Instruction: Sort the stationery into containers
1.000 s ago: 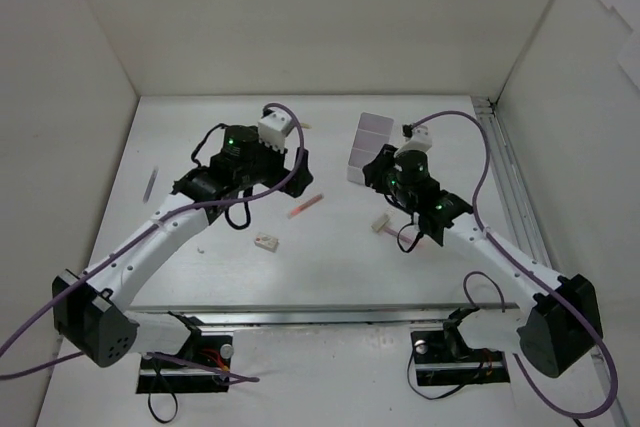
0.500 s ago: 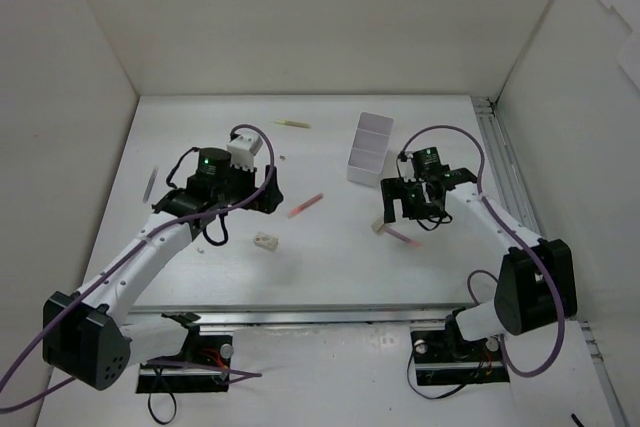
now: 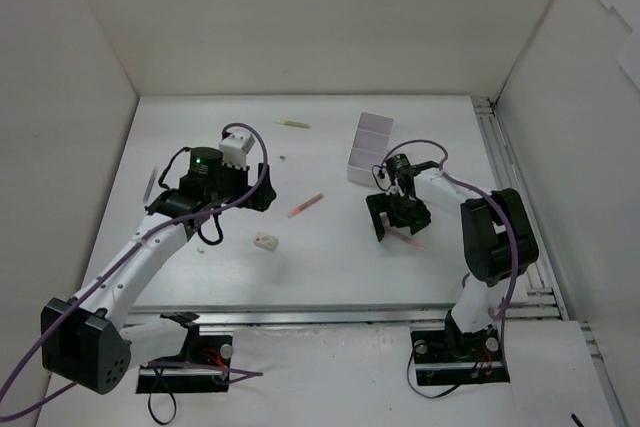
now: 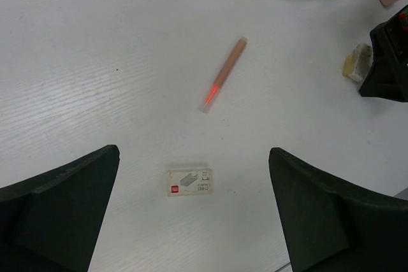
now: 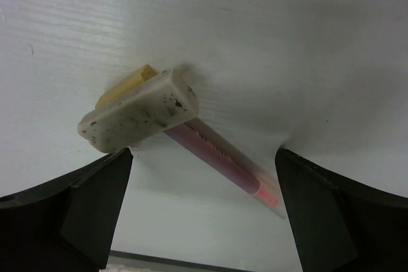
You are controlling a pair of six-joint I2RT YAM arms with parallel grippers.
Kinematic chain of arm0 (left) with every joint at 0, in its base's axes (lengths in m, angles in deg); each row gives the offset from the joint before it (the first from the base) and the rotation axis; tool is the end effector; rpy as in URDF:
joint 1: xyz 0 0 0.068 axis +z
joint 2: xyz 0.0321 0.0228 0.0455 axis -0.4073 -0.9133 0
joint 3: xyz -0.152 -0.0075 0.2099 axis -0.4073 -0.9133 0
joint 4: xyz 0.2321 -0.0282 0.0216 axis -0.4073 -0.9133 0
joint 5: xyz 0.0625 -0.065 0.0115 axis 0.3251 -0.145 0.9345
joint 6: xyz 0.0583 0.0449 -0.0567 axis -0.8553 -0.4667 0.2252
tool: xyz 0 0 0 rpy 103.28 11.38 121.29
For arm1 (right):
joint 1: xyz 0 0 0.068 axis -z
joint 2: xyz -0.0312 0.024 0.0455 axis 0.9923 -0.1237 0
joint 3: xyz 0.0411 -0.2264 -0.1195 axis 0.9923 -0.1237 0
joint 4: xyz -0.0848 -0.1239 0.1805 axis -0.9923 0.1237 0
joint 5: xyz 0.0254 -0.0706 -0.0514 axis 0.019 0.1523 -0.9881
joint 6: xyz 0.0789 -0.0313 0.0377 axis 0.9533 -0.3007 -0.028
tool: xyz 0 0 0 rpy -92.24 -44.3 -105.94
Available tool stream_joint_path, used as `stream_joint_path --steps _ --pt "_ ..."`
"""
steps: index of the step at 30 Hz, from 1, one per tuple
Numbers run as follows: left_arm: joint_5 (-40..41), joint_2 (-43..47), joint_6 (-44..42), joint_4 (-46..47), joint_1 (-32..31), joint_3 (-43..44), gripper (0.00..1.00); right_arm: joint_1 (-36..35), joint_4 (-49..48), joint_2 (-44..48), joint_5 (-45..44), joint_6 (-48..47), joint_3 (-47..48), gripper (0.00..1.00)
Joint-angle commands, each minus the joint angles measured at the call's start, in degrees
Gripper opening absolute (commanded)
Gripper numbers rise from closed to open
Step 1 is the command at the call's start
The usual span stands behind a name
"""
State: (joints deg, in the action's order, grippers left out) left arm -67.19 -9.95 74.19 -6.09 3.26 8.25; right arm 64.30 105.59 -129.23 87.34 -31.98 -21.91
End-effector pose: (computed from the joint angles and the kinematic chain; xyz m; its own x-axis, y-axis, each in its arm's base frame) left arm 0.2552 -0.1220 0.2847 -0.5600 -0.0063 -0.8285 0.4635 0.8265 -0.3196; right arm 0.3084 0.1158 0.1202 -0.9067 -0.2137 -0.3637 -0.2865 0.9448 0.1591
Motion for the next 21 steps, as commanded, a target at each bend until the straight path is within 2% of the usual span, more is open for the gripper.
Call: stream_joint_path --steps 1,5,6,8,9,10,14,21 --pt "0.60 1.92 -1.15 1.77 1.17 0.26 1.00 -1.27 1.37 0.14 -1.00 0.08 1.89 0.92" --pt "0.96 2.01 -1.24 1.50 1.18 0.35 1.00 -3.82 1.37 1.36 -2.67 3.15 0.66 0.75" --pt "1.13 1.92 -1.24 1.50 1.18 0.52 1.00 -5.13 1.37 1.54 -3.19 3.51 0.40 0.66" --pt "1.22 1.83 -1.33 1.24 1.70 0.70 1.00 -6.19 1.37 1.98 -4.07 4.82 -0.13 0.55" --pt "1.39 1.83 -1.33 1.07 1.70 0.70 1.00 -7.33 1.54 2.16 -4.25 5.18 -0.30 0.43" --pt "1.48 1.83 -1.33 1.06 1.70 0.70 1.00 -7.86 1.46 2.25 -4.25 5.35 -0.48 0.39" --pt "3.85 1.74 -0.54 0.10 1.70 1.05 1.00 -10.67 1.11 1.99 0.23 6.05 -1.97 0.31" --pt "4.38 1.74 -0.01 -0.52 2.23 1.49 1.00 -16.82 0.31 -0.66 -1.08 6.85 -1.54 0.00"
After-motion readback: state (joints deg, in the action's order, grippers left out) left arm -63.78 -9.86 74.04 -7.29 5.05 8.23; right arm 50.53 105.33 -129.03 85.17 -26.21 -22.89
